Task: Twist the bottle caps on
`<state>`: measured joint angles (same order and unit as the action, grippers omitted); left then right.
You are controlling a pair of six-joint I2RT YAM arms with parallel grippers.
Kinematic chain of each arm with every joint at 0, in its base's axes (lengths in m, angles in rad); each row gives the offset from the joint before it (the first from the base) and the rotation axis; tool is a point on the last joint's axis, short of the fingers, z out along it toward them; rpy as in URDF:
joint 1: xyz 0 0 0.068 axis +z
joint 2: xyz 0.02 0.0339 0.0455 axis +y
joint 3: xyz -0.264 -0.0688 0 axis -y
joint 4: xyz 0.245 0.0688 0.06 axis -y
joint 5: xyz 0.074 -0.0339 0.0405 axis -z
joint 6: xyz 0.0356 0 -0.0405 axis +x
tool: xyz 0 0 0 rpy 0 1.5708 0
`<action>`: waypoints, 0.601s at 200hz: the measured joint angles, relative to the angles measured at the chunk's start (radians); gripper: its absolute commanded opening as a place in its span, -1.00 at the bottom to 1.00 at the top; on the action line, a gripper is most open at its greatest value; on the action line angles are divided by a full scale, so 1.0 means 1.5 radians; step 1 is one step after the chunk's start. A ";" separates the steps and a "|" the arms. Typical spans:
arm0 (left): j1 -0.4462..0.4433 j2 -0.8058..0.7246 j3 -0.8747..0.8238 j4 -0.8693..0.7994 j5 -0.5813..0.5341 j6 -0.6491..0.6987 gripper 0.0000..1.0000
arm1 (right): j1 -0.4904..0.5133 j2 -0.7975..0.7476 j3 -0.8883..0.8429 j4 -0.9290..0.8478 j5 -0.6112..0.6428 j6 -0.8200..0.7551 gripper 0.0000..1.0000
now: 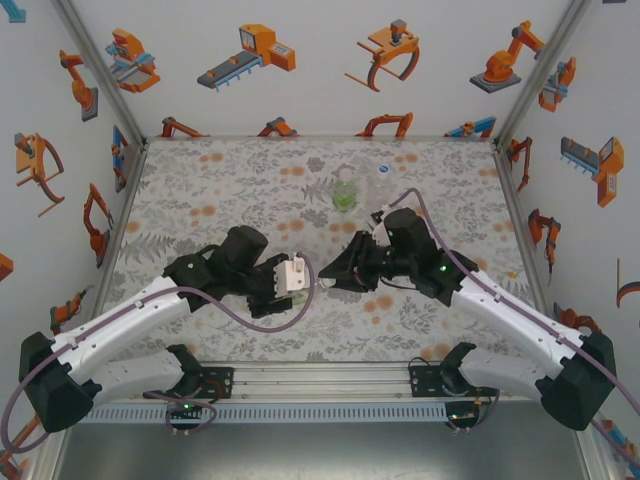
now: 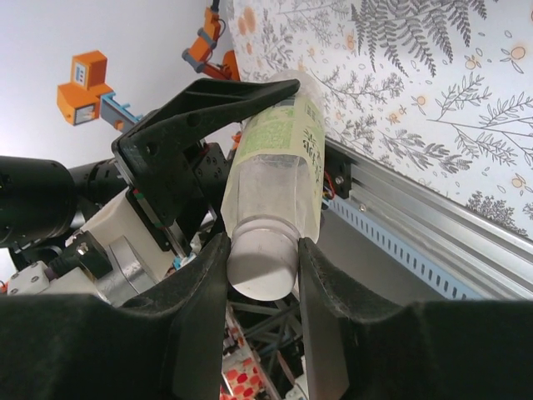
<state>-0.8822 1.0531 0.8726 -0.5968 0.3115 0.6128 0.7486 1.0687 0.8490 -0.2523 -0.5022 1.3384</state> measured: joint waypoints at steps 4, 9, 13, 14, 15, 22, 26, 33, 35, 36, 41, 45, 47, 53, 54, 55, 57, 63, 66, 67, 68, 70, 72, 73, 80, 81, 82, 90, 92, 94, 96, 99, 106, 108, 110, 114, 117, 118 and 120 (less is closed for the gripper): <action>0.000 0.000 0.000 0.003 -0.001 0.000 -1.00 | -0.001 -0.002 0.000 0.000 0.003 0.001 -0.48; 0.000 0.000 0.000 0.007 -0.001 0.000 -1.00 | -0.001 -0.005 0.000 0.000 0.006 0.001 -0.43; 0.000 0.000 0.000 0.009 -0.001 0.000 -1.00 | -0.002 -0.007 0.000 0.000 0.008 0.000 -0.38; 0.000 0.000 0.000 0.009 -0.001 0.000 -1.00 | -0.002 -0.007 0.000 0.000 0.010 0.000 -0.37; 0.000 0.000 0.000 0.010 -0.001 0.000 -1.00 | -0.002 -0.008 0.000 -0.001 0.010 0.000 -0.36; 0.000 0.000 0.000 0.013 -0.002 0.000 -1.00 | -0.002 -0.010 0.001 -0.003 0.015 -0.003 -0.28; 0.000 0.000 0.000 0.015 -0.002 0.000 -1.00 | -0.002 -0.011 0.002 -0.006 0.018 -0.007 -0.24; 0.000 0.000 0.000 0.018 -0.002 0.000 -1.00 | -0.002 -0.012 0.008 -0.015 0.022 -0.013 -0.17; 0.000 0.000 0.000 0.019 -0.002 0.000 -1.00 | -0.002 -0.012 0.010 -0.017 0.022 -0.014 -0.15; 0.000 0.000 0.000 0.019 -0.002 0.000 -1.00 | -0.002 -0.012 0.011 -0.018 0.023 -0.016 -0.14; 0.000 0.000 0.000 0.025 -0.001 -0.001 -1.00 | -0.001 -0.012 0.019 -0.027 0.027 -0.025 -0.09; 0.000 0.000 0.000 0.029 0.000 -0.001 -1.00 | -0.001 -0.012 0.026 -0.034 0.030 -0.033 -0.06; 0.000 0.000 0.000 0.033 0.001 -0.001 -1.00 | -0.001 -0.012 0.030 -0.037 0.030 -0.037 -0.04; -0.001 0.000 0.000 0.047 0.006 -0.003 -1.00 | -0.001 -0.012 0.042 -0.046 0.033 -0.050 0.00; -0.001 0.000 0.000 0.052 0.008 -0.003 -1.00 | -0.001 -0.012 0.044 -0.048 0.033 -0.052 0.01; -0.001 0.000 0.000 0.055 0.008 -0.004 -1.00 | -0.001 -0.012 0.046 -0.049 0.034 -0.055 0.02; -0.001 -0.001 0.001 0.062 0.010 -0.005 -1.00 | -0.001 -0.011 0.050 -0.051 0.034 -0.057 0.03; -0.002 -0.001 0.002 0.075 0.015 -0.005 -1.00 | 0.000 -0.011 0.064 -0.061 0.035 -0.073 0.09; -0.002 -0.002 0.002 0.082 0.017 -0.006 -1.00 | 0.000 -0.011 0.070 -0.067 0.035 -0.080 0.12; -0.002 -0.002 0.002 0.085 0.018 -0.006 -1.00 | 0.000 -0.011 0.072 -0.068 0.035 -0.082 0.12; -0.002 -0.002 0.002 0.087 0.019 -0.006 -1.00 | 0.000 -0.011 0.074 -0.069 0.035 -0.085 0.13; -0.002 -0.002 0.002 0.090 0.020 -0.006 -1.00 | 0.000 -0.011 0.077 -0.072 0.036 -0.090 0.15; -0.003 -0.003 0.003 0.094 0.021 -0.007 -1.00 | 0.000 -0.011 0.082 -0.076 0.037 -0.095 0.16; -0.003 -0.003 0.003 0.095 0.021 -0.007 -1.00 | 0.000 -0.011 0.084 -0.078 0.037 -0.097 0.17; -0.003 -0.004 0.003 0.105 0.024 -0.008 -1.00 | 0.000 -0.011 0.099 -0.091 0.041 -0.117 0.19; -0.003 -0.004 0.003 0.107 0.025 -0.009 -1.00 | 0.000 -0.011 0.100 -0.092 0.042 -0.119 0.19; -0.003 -0.004 0.003 0.108 0.026 -0.009 -1.00 | 0.000 -0.011 0.104 -0.095 0.042 -0.123 0.19; -0.003 -0.004 0.003 0.114 0.030 -0.010 -1.00 | 0.000 -0.011 0.117 -0.109 0.048 -0.144 0.21; -0.003 -0.004 0.003 0.115 0.031 -0.010 -1.00 | 0.000 -0.011 0.122 -0.114 0.049 -0.151 0.21; -0.003 -0.004 0.003 0.116 0.031 -0.011 -1.00 | 0.000 -0.011 0.125 -0.116 0.050 -0.155 0.21; -0.003 -0.004 0.003 0.117 0.032 -0.011 -1.00 | 0.000 -0.011 0.129 -0.121 0.051 -0.163 0.22; -0.003 -0.004 0.003 0.119 0.033 -0.012 -1.00 | 0.000 -0.011 0.135 -0.127 0.053 -0.172 0.22; -0.003 -0.004 0.003 0.121 0.035 -0.012 -1.00 | 0.000 -0.011 0.148 -0.143 0.058 -0.193 0.23; -0.003 -0.004 0.003 0.121 0.036 -0.013 -1.00 | 0.000 -0.011 0.150 -0.146 0.059 -0.198 0.23; -0.003 -0.004 0.003 0.122 0.036 -0.013 -1.00 | 0.000 -0.011 0.153 -0.150 0.061 -0.202 0.24; -0.003 -0.004 0.003 0.122 0.037 -0.014 -1.00 | 0.000 -0.011 0.161 -0.160 0.065 -0.217 0.24; -0.003 -0.004 0.003 0.123 0.038 -0.014 -1.00 | 0.000 -0.011 0.165 -0.164 0.067 -0.225 0.24; -0.003 -0.004 0.003 0.123 0.038 -0.014 -1.00 | 0.000 -0.011 0.166 -0.166 0.068 -0.228 0.24; -0.003 -0.004 0.003 0.123 0.038 -0.014 -1.00 | 0.000 -0.011 0.170 -0.170 0.069 -0.234 0.24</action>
<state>-0.8860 1.0470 0.8772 -0.4126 0.3683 0.5911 0.7486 1.0523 1.1046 -0.5079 -0.3981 0.9867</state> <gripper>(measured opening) 0.594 0.616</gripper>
